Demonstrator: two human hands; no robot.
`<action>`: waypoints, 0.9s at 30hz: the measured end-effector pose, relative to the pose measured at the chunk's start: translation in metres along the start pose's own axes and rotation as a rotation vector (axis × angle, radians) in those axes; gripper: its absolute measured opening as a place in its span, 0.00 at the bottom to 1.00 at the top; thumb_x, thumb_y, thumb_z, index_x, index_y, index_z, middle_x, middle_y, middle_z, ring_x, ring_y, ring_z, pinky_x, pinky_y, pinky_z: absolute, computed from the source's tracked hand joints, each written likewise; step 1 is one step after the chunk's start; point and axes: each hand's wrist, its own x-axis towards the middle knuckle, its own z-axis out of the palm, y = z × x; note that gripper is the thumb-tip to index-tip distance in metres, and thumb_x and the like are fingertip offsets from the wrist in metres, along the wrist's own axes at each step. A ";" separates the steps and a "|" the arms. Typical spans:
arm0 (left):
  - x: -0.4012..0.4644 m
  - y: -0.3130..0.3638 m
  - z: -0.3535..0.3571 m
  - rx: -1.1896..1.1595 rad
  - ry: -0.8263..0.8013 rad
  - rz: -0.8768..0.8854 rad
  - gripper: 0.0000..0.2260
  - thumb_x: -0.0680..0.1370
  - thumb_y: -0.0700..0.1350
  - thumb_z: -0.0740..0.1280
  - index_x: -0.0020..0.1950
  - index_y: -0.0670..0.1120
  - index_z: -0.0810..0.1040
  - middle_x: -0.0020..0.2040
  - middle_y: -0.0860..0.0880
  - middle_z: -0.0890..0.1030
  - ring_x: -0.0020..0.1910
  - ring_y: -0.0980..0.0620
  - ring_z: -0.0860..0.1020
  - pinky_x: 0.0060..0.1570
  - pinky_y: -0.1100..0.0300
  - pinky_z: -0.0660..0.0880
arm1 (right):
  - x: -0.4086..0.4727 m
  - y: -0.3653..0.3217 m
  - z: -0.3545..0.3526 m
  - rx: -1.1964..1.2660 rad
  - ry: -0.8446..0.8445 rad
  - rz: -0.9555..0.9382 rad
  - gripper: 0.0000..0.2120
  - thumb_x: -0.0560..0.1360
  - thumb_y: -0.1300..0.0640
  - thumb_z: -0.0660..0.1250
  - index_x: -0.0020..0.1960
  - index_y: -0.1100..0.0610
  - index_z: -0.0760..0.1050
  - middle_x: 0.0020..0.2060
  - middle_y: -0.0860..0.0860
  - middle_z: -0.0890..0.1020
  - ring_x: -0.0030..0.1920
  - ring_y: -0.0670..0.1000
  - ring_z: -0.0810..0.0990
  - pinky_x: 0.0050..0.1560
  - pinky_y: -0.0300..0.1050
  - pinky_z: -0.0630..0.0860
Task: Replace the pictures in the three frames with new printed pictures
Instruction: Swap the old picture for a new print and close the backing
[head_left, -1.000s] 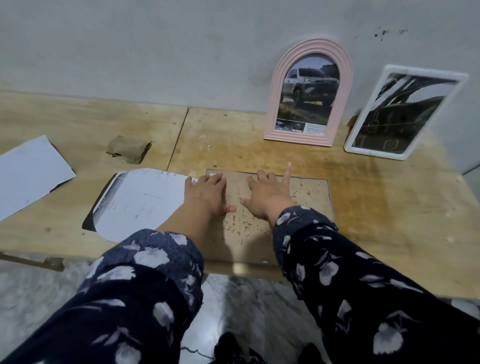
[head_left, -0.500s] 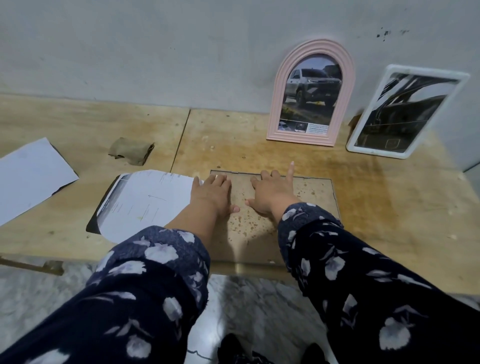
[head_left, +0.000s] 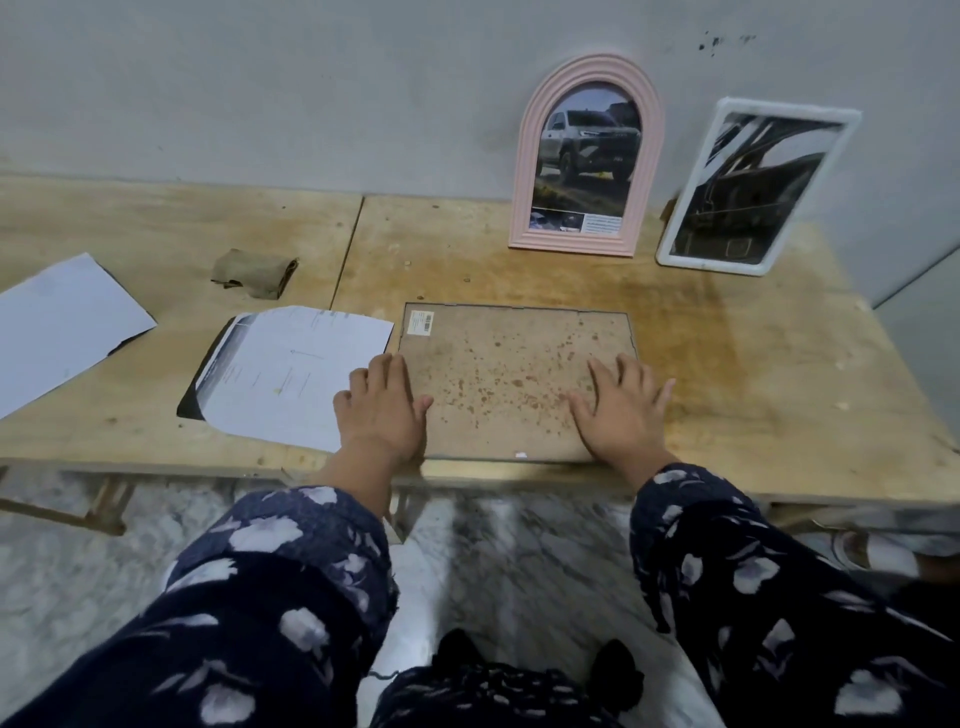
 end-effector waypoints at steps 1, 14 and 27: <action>-0.005 -0.001 0.002 -0.011 -0.010 -0.024 0.28 0.81 0.59 0.53 0.77 0.46 0.53 0.76 0.48 0.56 0.72 0.43 0.58 0.65 0.47 0.61 | -0.005 0.007 0.000 0.000 -0.001 0.028 0.28 0.78 0.38 0.52 0.75 0.49 0.58 0.75 0.55 0.56 0.75 0.57 0.50 0.73 0.67 0.40; -0.016 0.007 -0.001 -0.239 -0.007 -0.256 0.23 0.81 0.59 0.54 0.71 0.48 0.67 0.71 0.46 0.64 0.69 0.42 0.60 0.65 0.44 0.58 | -0.024 0.018 -0.013 0.251 0.063 0.340 0.32 0.75 0.38 0.61 0.72 0.56 0.63 0.69 0.55 0.68 0.69 0.58 0.63 0.67 0.56 0.60; -0.015 -0.031 -0.051 -1.480 -0.137 -0.358 0.38 0.77 0.70 0.39 0.60 0.47 0.78 0.58 0.48 0.78 0.60 0.51 0.72 0.62 0.54 0.63 | -0.030 0.055 -0.072 1.545 -0.116 0.532 0.19 0.82 0.54 0.49 0.53 0.56 0.79 0.52 0.55 0.83 0.41 0.48 0.77 0.43 0.41 0.72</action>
